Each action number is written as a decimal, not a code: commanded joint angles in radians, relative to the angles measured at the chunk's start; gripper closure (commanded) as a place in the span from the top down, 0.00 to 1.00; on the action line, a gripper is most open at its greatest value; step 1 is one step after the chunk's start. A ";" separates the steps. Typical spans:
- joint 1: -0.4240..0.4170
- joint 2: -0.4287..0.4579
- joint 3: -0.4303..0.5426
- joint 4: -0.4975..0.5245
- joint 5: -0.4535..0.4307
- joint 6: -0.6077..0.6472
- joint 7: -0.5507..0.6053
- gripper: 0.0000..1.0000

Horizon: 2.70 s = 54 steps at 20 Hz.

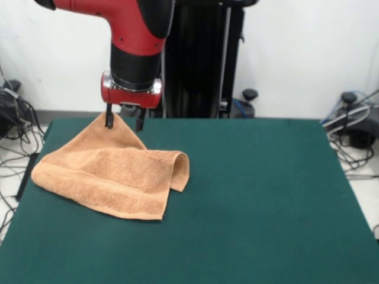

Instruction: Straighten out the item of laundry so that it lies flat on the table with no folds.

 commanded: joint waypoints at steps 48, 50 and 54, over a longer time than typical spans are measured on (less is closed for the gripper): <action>-0.036 -0.114 0.176 0.002 0.045 0.130 -0.094 1.00; -0.070 -0.149 0.186 0.083 0.036 0.074 -0.101 1.00; -0.146 -0.251 0.208 0.265 0.019 0.009 -0.125 1.00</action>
